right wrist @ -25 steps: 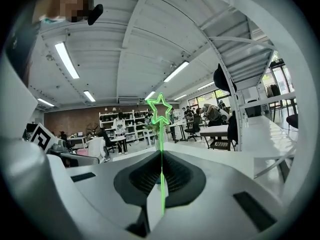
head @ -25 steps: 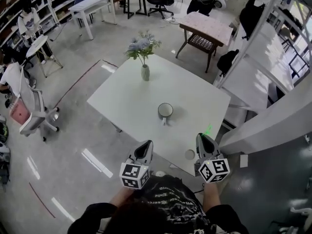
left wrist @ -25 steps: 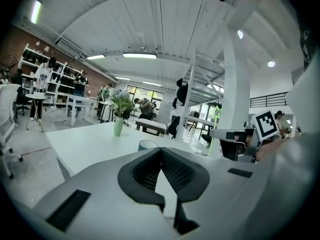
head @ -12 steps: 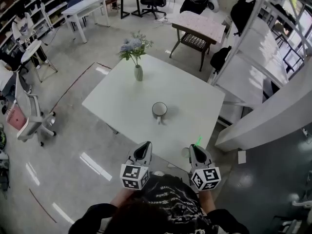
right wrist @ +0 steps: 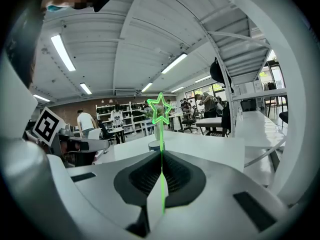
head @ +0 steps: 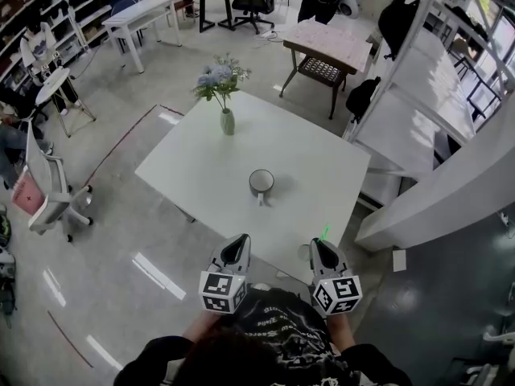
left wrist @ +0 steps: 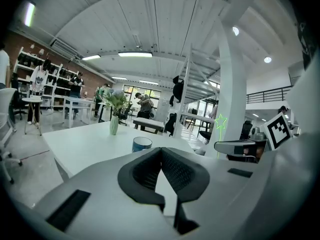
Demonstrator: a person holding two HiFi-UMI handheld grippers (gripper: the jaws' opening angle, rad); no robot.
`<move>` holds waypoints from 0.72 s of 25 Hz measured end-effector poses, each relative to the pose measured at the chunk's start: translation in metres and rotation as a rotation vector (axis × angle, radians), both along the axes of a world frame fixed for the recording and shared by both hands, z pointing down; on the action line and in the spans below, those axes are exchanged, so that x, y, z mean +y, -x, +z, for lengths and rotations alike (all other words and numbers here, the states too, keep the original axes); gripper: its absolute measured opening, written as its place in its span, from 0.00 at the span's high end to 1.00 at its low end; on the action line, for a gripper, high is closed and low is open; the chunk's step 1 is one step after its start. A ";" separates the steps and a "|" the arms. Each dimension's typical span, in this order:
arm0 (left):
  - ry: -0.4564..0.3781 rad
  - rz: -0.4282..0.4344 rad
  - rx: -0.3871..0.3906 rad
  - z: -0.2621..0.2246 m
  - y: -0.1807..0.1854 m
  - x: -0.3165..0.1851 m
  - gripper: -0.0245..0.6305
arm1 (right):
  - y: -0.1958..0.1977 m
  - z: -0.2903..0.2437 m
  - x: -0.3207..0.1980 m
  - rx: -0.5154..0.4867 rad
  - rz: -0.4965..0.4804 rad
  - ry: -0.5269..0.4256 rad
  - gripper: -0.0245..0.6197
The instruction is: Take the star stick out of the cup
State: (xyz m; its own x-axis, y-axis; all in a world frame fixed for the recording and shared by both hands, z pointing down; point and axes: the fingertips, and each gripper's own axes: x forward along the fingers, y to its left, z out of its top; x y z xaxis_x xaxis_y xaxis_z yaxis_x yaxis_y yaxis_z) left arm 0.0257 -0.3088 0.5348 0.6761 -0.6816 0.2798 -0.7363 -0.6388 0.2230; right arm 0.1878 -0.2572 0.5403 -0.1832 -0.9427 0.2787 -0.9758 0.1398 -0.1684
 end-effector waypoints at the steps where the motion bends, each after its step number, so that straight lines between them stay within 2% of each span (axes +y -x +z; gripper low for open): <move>1: 0.000 0.000 -0.002 0.001 -0.001 -0.001 0.93 | -0.001 0.001 -0.001 0.002 -0.001 0.000 0.95; 18: -0.005 0.010 -0.031 0.005 -0.010 -0.006 0.93 | -0.005 0.002 -0.011 0.020 -0.026 0.008 0.95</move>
